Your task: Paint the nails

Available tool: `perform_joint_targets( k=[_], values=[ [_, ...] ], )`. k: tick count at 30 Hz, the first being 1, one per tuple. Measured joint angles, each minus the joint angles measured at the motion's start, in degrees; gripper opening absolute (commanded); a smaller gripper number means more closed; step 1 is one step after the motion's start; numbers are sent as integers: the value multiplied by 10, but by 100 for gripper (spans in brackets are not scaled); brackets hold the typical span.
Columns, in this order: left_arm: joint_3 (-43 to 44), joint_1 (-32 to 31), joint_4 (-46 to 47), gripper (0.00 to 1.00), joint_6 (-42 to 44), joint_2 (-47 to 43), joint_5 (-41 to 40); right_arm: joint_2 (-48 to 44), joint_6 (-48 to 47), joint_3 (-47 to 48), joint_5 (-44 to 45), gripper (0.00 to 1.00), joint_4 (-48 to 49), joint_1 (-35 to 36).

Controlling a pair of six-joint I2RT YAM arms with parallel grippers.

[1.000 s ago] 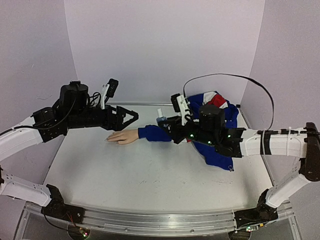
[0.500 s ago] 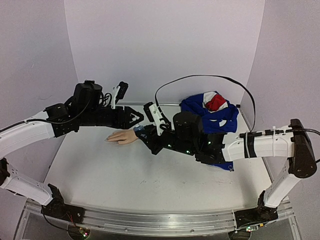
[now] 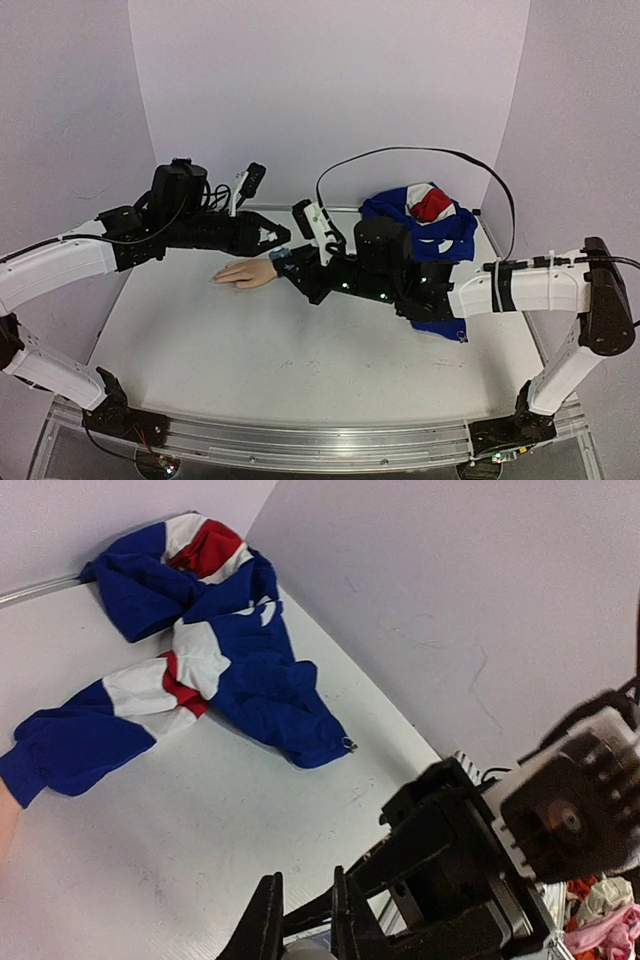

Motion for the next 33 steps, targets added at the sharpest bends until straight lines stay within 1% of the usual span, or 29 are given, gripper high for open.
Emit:
perform_joint_targets(
  k=[2,4,6,9,10,12,13,14,17,19,21,23,25,27,30,33],
  values=[
    [-1,5,17,0,14,2,46,-15,8,-9,-62,0,1,-21],
    [-1,6,49,0,31,3,109,-38,26,-25,-179,0,11,-49],
    [-1,5,90,0,47,3,181,-57,57,-35,-318,0,37,-80],
    [0,-11,158,0,66,-5,309,-67,120,-37,-498,0,96,-95],
    [0,-22,178,0,73,-7,345,-70,134,-37,-534,0,113,-93],
    [4,-41,206,0,83,-8,390,-79,159,-40,-592,0,140,-82],
    [6,-50,217,3,88,-7,406,-84,165,-45,-599,0,148,-78],
    [6,-58,225,12,90,-5,416,-91,171,-52,-602,0,155,-73],
    [7,-65,236,53,91,4,416,-108,173,-74,-593,0,160,-75],
    [4,-54,222,65,85,6,413,-129,142,-90,-588,0,148,-85],
    [-2,-38,216,77,79,3,393,-160,107,-97,-550,0,119,-90],
    [-16,-18,205,82,70,-7,353,-187,76,-99,-493,0,93,-92],
    [-33,4,184,85,57,-24,300,-207,48,-99,-399,0,64,-92],
    [-44,18,170,86,51,-38,258,-209,31,-99,-320,0,41,-92],
    [-59,39,148,87,36,-58,191,-184,23,-99,-202,0,9,-92],
    [-65,45,136,87,19,-61,144,-141,23,-99,-136,0,-10,-94]
  ],
)
